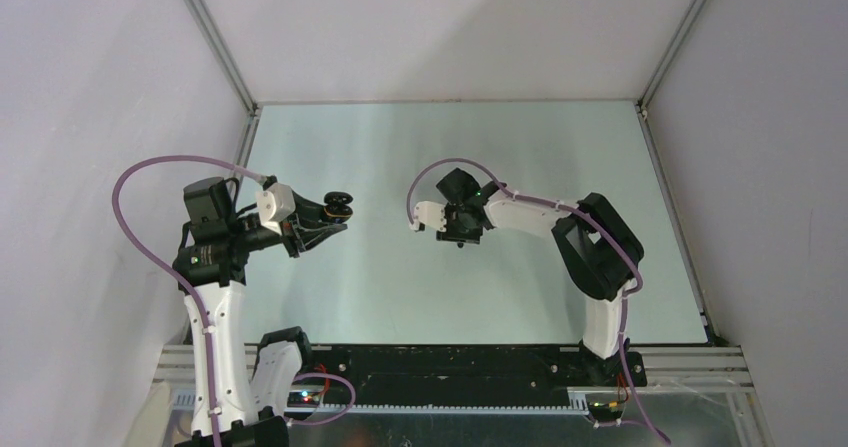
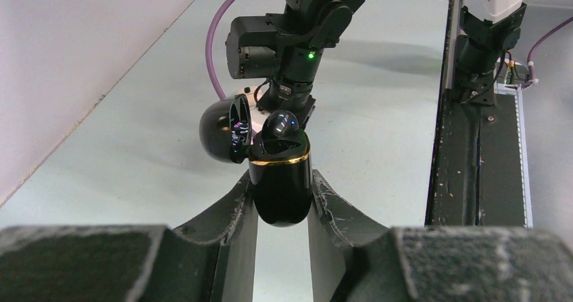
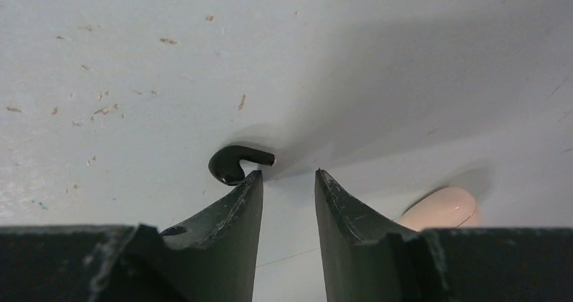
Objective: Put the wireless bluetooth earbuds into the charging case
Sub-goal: Adjust the left earbud at the center of the board.
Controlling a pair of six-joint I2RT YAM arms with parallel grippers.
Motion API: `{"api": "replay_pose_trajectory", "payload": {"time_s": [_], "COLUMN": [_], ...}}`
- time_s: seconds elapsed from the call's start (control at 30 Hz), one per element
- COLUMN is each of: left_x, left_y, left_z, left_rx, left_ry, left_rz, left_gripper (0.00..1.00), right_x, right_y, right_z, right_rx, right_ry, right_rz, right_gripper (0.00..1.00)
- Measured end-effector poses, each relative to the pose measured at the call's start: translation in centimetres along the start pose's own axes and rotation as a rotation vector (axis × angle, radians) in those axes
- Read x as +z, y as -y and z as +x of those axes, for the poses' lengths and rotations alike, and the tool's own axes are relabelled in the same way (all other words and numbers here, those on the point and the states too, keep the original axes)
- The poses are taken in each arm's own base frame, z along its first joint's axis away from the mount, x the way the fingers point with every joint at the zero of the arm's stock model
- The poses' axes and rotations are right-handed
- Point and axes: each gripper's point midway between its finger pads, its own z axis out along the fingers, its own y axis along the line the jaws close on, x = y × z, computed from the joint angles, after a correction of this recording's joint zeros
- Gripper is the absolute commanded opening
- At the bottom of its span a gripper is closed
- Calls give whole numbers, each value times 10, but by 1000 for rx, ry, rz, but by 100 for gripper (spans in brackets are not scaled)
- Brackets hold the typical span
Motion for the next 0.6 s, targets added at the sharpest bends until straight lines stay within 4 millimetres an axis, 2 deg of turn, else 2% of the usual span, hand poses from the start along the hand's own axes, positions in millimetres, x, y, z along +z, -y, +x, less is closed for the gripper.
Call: {"api": "replay_pose_trajectory", "payload": {"time_s": [0.43, 0.6], "left_x": [0, 0], "left_y": [1, 1], "left_z": [-1, -1], "left_rx": [2, 3], "left_ry": [3, 3], "left_rz": [2, 3], "left_gripper": [7, 7], "right_x": [-6, -9], "right_y": [-31, -39], "right_z": [-7, -3], "right_rx": [-42, -50], "right_ry": [-72, -116], "right_rz": [-37, -41], "right_gripper": [41, 43]}}
